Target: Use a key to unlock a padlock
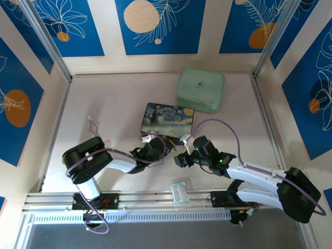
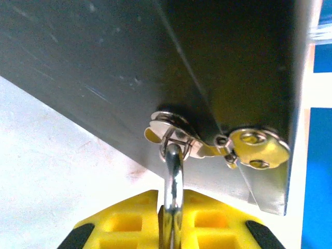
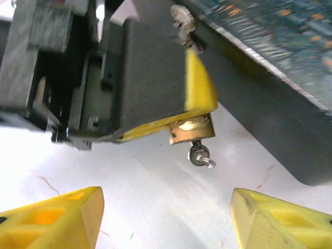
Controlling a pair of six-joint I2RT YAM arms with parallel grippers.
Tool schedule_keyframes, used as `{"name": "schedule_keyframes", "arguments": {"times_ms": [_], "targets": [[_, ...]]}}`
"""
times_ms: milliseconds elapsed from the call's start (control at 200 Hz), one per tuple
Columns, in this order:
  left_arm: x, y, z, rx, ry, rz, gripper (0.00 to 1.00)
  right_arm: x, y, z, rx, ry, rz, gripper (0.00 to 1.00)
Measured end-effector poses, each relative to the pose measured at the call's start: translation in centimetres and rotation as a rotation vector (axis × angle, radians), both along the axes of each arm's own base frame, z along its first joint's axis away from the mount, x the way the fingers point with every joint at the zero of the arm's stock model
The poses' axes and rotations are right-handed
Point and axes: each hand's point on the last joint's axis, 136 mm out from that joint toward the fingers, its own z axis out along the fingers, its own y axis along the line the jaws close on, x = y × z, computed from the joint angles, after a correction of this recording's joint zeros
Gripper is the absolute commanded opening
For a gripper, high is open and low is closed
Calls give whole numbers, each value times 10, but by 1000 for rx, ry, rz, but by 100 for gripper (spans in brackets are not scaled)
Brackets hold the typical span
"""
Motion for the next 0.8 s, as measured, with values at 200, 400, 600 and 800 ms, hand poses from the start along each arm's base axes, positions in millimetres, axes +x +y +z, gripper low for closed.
{"name": "schedule_keyframes", "arguments": {"times_ms": [200,400,600,800], "targets": [[-4,4,1,21,12,-29,0,2,3,-18,-123,-71,30,57],[-8,4,0,31,15,-52,0,11,9,-30,-166,-91,35,44],[-11,7,0,28,18,-60,0,23,25,-30,-158,-102,36,26],[-12,12,0,18,11,-54,0,24,31,-33,-130,-68,55,18]]}}
